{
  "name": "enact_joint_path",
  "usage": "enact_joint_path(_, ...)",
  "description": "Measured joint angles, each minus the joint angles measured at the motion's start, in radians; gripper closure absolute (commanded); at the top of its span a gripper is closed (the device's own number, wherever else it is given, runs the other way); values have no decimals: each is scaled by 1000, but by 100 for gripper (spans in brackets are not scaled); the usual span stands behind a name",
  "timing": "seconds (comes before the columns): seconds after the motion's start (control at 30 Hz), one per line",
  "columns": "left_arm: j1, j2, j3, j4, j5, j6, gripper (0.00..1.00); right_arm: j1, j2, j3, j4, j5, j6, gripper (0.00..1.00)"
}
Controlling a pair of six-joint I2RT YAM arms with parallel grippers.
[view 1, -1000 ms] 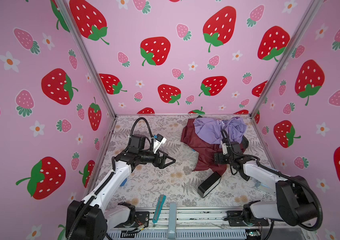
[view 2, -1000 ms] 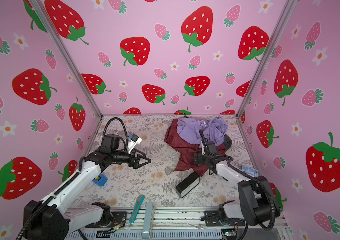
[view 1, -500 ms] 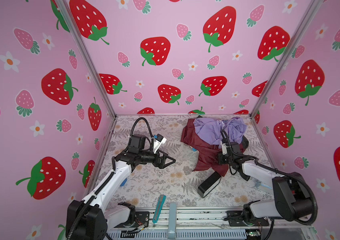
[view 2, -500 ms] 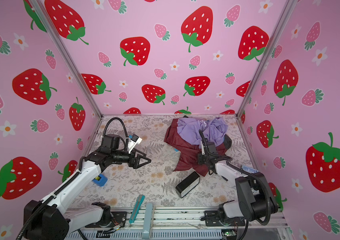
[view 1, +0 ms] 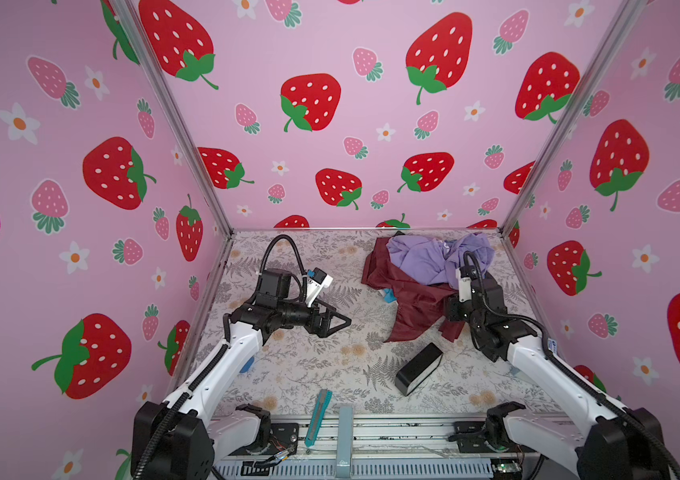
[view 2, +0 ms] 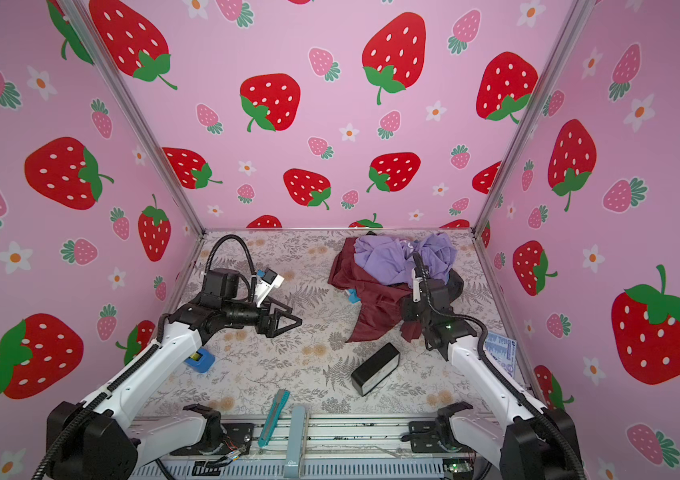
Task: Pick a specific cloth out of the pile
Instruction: 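Lift the maroon shirt high out of the pile with the right gripper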
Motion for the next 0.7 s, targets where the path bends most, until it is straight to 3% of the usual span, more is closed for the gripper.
enact_joint_path(0.7, -4, -28, 0, 1, 0, 0, 1, 34, -19, 474, -158, 45, -61, 100)
